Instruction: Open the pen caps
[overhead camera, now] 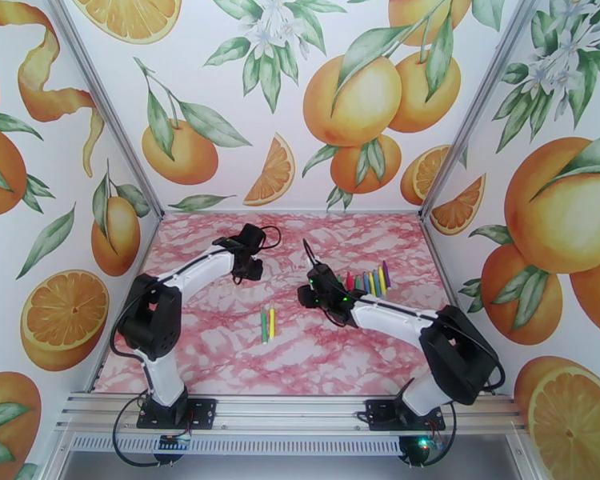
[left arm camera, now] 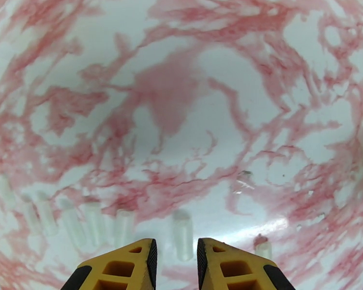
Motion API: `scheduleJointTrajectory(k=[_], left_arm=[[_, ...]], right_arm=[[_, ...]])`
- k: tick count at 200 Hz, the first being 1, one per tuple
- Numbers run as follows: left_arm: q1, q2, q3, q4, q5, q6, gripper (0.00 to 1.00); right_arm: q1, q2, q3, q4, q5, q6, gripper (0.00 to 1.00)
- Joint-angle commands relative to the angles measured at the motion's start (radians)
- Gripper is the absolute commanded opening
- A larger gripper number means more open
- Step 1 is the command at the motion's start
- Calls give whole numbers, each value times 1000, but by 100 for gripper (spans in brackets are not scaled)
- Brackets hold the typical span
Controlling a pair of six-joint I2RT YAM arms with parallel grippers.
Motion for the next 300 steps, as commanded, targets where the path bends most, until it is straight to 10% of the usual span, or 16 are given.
scheduleJointTrajectory(k=[1,300], left_arm=[[31,-63,-62,60,33,-23,29],[234,-373,-420,246,144,-39,71]], right_arm=[[32,43,41,17,-46,10,42],[229,333,305,-233,-88,14,41]])
